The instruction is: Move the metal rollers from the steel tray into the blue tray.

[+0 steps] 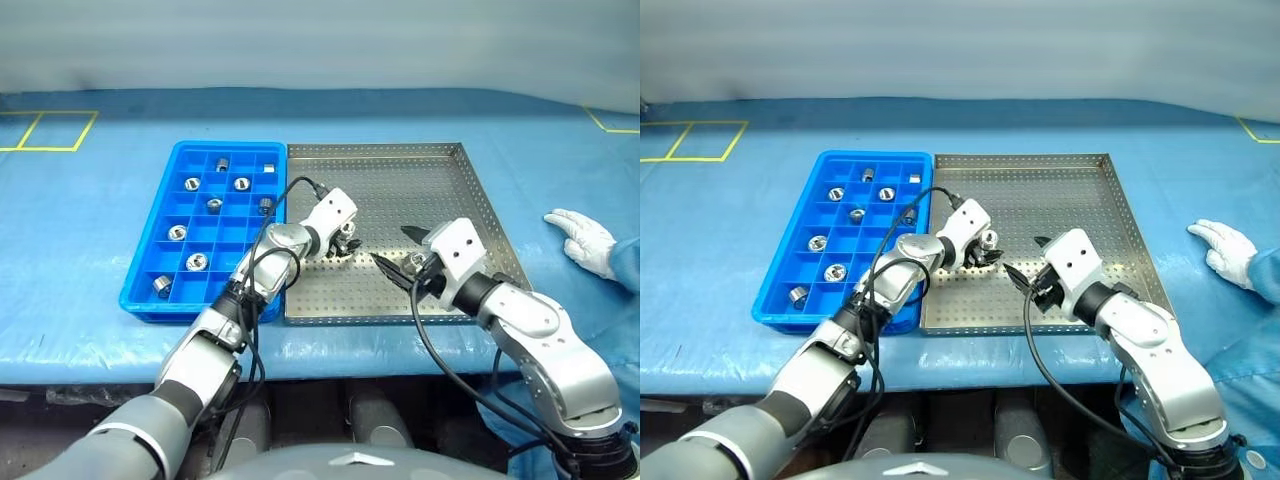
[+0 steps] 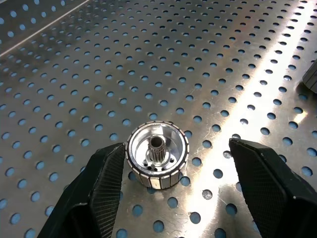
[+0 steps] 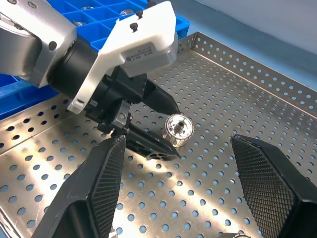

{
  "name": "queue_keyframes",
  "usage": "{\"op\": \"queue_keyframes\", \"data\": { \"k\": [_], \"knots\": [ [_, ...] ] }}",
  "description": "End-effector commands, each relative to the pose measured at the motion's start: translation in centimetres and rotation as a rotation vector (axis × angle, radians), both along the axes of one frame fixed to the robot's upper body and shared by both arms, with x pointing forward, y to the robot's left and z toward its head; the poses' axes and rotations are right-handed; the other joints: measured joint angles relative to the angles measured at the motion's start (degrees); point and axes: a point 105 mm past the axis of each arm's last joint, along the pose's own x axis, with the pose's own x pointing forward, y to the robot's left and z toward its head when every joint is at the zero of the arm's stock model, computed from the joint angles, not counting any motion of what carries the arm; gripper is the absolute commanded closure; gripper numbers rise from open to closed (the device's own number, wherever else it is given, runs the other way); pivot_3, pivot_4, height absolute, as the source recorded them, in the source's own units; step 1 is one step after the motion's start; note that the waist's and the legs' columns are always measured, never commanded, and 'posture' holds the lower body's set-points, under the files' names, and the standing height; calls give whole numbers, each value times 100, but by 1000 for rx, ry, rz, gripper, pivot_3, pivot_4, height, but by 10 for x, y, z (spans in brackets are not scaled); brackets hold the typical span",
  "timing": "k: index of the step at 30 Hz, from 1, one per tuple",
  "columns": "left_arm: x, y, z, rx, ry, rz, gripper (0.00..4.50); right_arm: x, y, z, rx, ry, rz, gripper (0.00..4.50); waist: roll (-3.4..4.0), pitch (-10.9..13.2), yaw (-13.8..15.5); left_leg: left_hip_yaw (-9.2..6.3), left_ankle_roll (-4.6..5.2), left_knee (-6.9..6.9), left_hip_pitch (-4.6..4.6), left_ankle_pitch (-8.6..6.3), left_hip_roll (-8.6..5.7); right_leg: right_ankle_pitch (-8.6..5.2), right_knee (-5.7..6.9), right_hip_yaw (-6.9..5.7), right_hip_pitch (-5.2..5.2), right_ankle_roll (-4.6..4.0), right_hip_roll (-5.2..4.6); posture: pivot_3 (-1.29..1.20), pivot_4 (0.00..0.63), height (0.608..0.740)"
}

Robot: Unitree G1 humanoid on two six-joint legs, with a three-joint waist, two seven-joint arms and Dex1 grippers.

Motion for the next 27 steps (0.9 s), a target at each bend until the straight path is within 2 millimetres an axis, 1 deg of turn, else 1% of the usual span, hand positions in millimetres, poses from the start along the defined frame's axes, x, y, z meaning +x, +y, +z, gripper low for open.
{"op": "queue_keyframes", "data": {
  "k": [1,2,5,14,23,25,27],
  "knots": [
    [3,-5,5,38,-18,16,1258,3,1,10,4,-47,-7,896,0,0,2,0,0,0,0,0,0,0,0,0,0,0,0,-109,150,740],
    [3,-5,5,40,-17,18,1497,3,1,10,5,-49,-9,896,0,0,2,0,0,0,0,0,0,0,0,0,0,0,0,-109,150,740],
    [3,-8,7,35,-28,7,2416,3,0,9,4,-47,-12,896,0,0,11,0,0,-1,-1,0,0,0,0,0,0,0,0,-110,150,740],
    [5,-7,17,-16,-68,21,2416,4,-1,2,-14,-29,-28,896,0,0,10,1,0,-1,0,0,0,1,0,1,-1,1,0,-111,150,740],
    [1,-5,25,-56,-85,12,2416,7,-3,-7,-29,5,-39,896,0,0,24,2,0,0,0,0,0,1,1,2,0,1,0,-97,150,740],
    [-1,-6,30,-97,-82,0,2416,8,-3,-9,-35,7,-41,896,0,0,21,2,0,0,1,0,0,1,1,3,0,2,0,-98,150,740],
    [-6,-8,42,-194,-63,-38,2416,9,-2,-10,-36,10,-41,896,0,0,22,3,0,-1,1,0,0,1,1,3,-1,2,0,-98,150,740]
  ]
}}
